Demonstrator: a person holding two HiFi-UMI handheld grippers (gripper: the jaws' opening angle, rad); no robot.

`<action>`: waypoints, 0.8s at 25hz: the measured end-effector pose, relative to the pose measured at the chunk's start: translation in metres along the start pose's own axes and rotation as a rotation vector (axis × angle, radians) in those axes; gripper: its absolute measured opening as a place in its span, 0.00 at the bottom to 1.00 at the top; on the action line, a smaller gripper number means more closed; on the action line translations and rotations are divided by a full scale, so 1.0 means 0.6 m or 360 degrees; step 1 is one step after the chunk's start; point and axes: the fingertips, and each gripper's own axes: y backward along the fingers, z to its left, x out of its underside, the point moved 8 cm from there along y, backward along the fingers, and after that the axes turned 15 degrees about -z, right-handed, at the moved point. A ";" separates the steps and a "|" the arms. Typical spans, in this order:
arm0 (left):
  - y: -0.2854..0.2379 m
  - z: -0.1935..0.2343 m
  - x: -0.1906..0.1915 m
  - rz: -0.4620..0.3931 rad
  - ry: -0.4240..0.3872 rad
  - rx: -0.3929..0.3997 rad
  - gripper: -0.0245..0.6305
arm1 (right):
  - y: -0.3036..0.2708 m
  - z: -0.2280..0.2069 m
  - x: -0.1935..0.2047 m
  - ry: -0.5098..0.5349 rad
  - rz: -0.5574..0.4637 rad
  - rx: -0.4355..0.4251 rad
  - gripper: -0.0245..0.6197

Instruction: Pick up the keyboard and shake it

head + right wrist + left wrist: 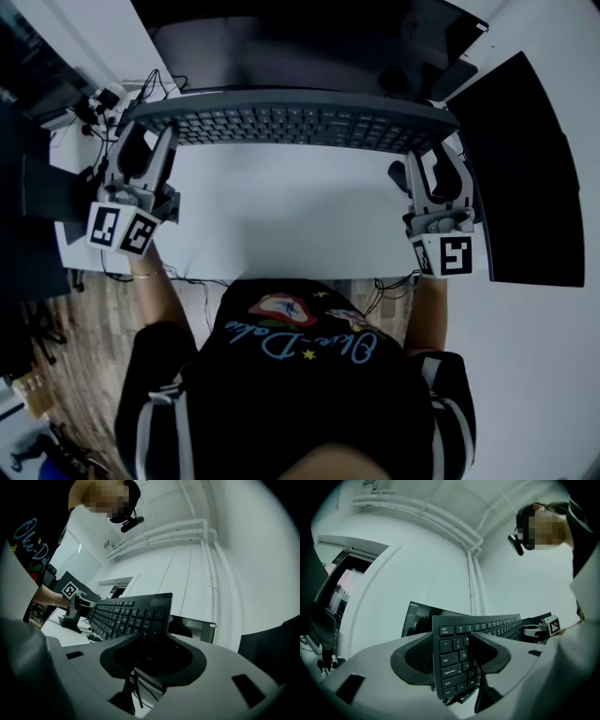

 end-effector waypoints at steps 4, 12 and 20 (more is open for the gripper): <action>-0.001 -0.001 -0.004 -0.0010 -0.0009 0.0009 0.38 | 0.001 0.000 -0.003 0.0001 -0.0005 0.0010 0.26; -0.003 0.002 -0.001 0.0020 0.0010 0.0006 0.38 | 0.001 0.001 -0.005 -0.0020 0.0015 0.0019 0.26; -0.005 0.004 0.011 0.0087 0.0048 -0.0013 0.38 | 0.001 0.002 0.003 -0.0076 0.0090 0.0037 0.26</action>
